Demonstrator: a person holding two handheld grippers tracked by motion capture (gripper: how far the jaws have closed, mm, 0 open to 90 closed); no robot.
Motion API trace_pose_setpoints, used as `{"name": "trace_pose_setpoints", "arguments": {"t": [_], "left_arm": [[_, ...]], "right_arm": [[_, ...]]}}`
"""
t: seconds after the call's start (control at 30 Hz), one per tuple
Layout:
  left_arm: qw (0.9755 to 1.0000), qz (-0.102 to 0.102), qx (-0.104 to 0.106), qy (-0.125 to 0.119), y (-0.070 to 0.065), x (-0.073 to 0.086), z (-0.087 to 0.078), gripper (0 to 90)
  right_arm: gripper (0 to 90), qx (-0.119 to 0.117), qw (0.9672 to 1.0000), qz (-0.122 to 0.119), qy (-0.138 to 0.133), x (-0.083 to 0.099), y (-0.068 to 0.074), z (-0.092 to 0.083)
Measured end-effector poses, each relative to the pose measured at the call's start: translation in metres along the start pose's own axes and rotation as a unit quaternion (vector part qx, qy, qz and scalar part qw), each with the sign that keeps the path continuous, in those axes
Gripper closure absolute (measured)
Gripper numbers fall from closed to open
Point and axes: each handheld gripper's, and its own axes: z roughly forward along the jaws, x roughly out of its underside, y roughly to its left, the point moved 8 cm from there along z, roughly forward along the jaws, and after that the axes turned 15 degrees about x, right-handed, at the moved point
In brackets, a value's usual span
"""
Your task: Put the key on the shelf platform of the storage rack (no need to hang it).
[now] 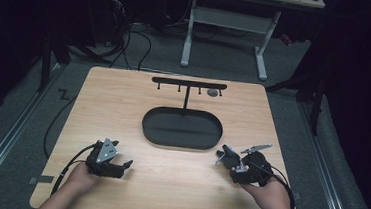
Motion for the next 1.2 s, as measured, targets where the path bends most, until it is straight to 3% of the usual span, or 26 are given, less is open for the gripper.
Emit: {"name": "trace_pose_setpoints", "arguments": {"t": [0.4, 0.87, 1.2], "left_arm": [[1.0, 0.0, -0.001, 0.0, 0.0, 0.0, 0.0, 15.3], [1.0, 0.001, 0.0, 0.0, 0.0, 0.0, 0.0, 15.3], [1.0, 0.002, 0.0, 0.001, 0.0, 0.0, 0.0, 15.3]], "right_arm": [[24.9, -0.001, 1.0, -0.002, -0.001, 0.001, 0.007, 0.013], [27.2, 0.008, 0.9999, 0.013, 0.0, 0.0, -0.004, 0.019], [36.1, -0.006, 0.9997, 0.017, 0.015, 0.009, 0.004, 0.035]]}}
